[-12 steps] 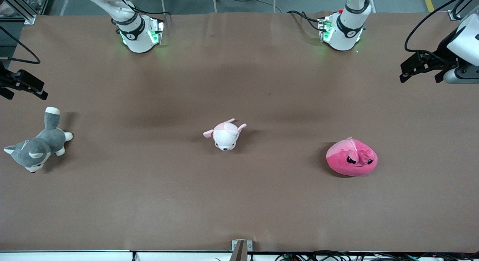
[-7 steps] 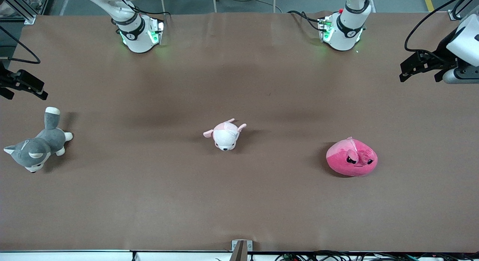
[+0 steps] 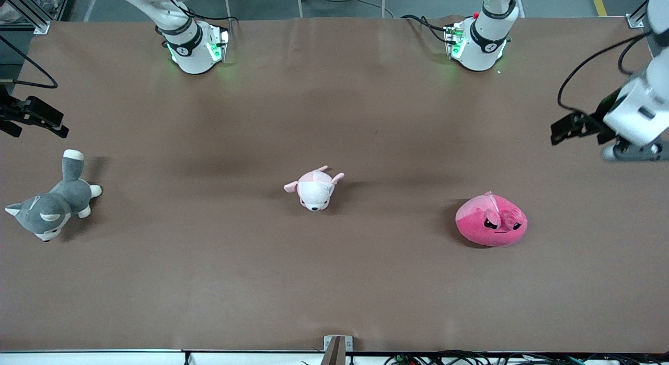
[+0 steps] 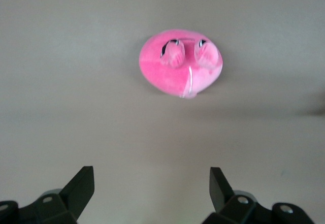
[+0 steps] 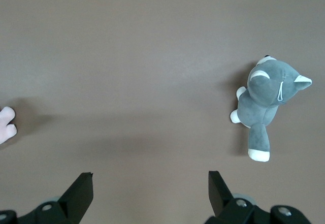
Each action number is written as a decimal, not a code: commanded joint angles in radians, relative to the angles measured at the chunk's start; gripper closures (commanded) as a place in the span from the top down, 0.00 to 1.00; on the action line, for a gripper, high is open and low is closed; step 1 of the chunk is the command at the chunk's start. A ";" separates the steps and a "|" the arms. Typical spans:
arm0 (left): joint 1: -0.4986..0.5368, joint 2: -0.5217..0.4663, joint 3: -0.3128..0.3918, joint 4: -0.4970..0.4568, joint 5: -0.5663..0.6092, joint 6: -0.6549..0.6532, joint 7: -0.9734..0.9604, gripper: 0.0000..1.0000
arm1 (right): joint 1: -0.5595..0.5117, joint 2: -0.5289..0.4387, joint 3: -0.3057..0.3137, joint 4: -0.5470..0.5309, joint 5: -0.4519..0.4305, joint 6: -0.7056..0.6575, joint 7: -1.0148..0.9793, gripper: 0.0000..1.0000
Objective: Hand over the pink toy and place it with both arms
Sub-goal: 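Reach the left gripper down toward the bright pink plush pig, then grasp the pink pig with the left gripper while the right gripper reaches out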
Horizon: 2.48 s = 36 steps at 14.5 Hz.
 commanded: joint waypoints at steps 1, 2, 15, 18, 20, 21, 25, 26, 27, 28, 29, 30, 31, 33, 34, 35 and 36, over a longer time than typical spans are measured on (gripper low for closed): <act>-0.001 0.052 -0.005 -0.048 0.010 0.122 -0.054 1.00 | -0.016 -0.020 0.011 -0.021 0.015 -0.002 0.001 1.00; 0.002 0.060 -0.005 -0.082 0.008 0.173 -0.054 1.00 | -0.016 -0.020 0.011 -0.019 0.015 -0.002 0.001 1.00; 0.013 0.256 -0.005 -0.197 -0.044 0.598 -0.059 0.81 | -0.015 -0.020 0.011 -0.021 0.015 -0.004 0.000 1.00; 0.028 0.281 -0.005 -0.197 -0.051 0.619 -0.063 0.68 | -0.009 -0.020 0.014 -0.019 0.016 -0.004 0.001 1.00; 0.034 0.293 -0.005 -0.199 -0.096 0.621 -0.063 0.53 | -0.009 -0.018 0.014 -0.019 0.072 -0.006 0.001 1.00; 0.034 0.293 -0.005 -0.202 -0.104 0.621 -0.063 0.45 | -0.010 -0.018 0.013 -0.019 0.127 -0.006 -0.005 1.00; 0.028 0.290 -0.005 -0.199 -0.104 0.613 -0.063 0.07 | 0.016 -0.004 0.017 -0.021 0.259 0.010 -0.001 1.00; 0.028 0.289 -0.005 -0.199 -0.102 0.613 -0.062 0.04 | 0.020 0.000 0.017 -0.021 0.306 0.016 0.000 1.00; 0.024 0.284 -0.006 -0.196 -0.102 0.612 -0.062 0.02 | 0.025 0.006 0.019 -0.021 0.342 0.025 0.000 1.00; 0.013 0.277 -0.006 -0.182 -0.102 0.607 -0.063 0.01 | 0.040 0.011 0.019 -0.021 0.366 0.027 0.000 1.00; 0.002 0.264 -0.008 -0.167 -0.102 0.569 -0.082 0.01 | 0.057 0.013 0.019 -0.025 0.390 0.027 0.000 0.97; -0.001 0.258 -0.011 -0.148 -0.102 0.528 -0.111 0.01 | 0.078 0.014 0.019 -0.027 0.410 0.027 0.001 0.93; 0.000 0.250 -0.033 -0.125 -0.102 0.494 -0.140 0.01 | 0.109 0.016 0.019 -0.027 0.421 0.033 0.001 0.93; 0.002 0.241 -0.081 -0.091 -0.102 0.423 -0.201 0.01 | 0.157 0.035 0.019 -0.026 0.427 0.054 0.015 0.93; 0.004 0.238 -0.107 -0.075 -0.104 0.402 -0.246 0.01 | 0.177 0.037 0.019 -0.024 0.442 0.053 0.041 0.93; 0.005 0.235 -0.133 -0.062 -0.104 0.379 -0.289 0.01 | 0.197 0.039 0.019 -0.026 0.468 0.053 0.082 0.89; 0.004 0.227 -0.167 -0.053 -0.104 0.365 -0.345 0.01 | 0.221 0.040 0.019 -0.024 0.493 0.054 0.132 0.86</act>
